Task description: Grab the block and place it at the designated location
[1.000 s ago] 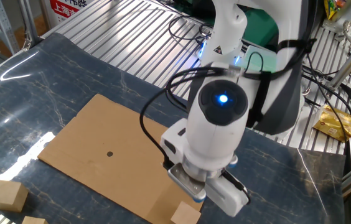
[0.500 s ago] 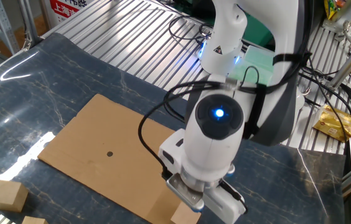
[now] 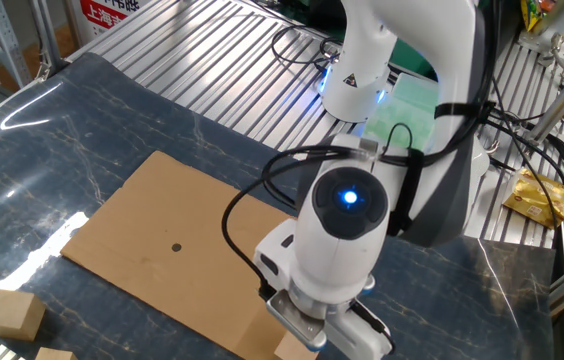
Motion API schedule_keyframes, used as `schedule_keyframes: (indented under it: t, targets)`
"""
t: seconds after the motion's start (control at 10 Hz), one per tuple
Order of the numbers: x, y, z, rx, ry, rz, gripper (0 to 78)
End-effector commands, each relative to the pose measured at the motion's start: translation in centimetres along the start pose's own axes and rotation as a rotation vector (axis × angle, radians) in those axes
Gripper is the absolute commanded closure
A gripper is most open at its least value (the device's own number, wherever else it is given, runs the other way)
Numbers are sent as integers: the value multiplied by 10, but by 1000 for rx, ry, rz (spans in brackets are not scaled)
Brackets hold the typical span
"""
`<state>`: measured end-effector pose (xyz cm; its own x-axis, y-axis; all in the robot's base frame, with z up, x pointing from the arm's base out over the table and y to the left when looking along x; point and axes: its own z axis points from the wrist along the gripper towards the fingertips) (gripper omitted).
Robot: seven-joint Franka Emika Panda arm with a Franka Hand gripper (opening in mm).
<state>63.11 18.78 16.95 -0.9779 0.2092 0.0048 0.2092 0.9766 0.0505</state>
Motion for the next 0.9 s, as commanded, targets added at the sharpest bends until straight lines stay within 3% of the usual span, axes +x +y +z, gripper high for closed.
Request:
schedule_keyframes:
  t: [0.1,0.9]
  targets:
    - [-3,2,6,-5,-13,-4,776]
    - [-8,2,23,-8,-34,-26,776]
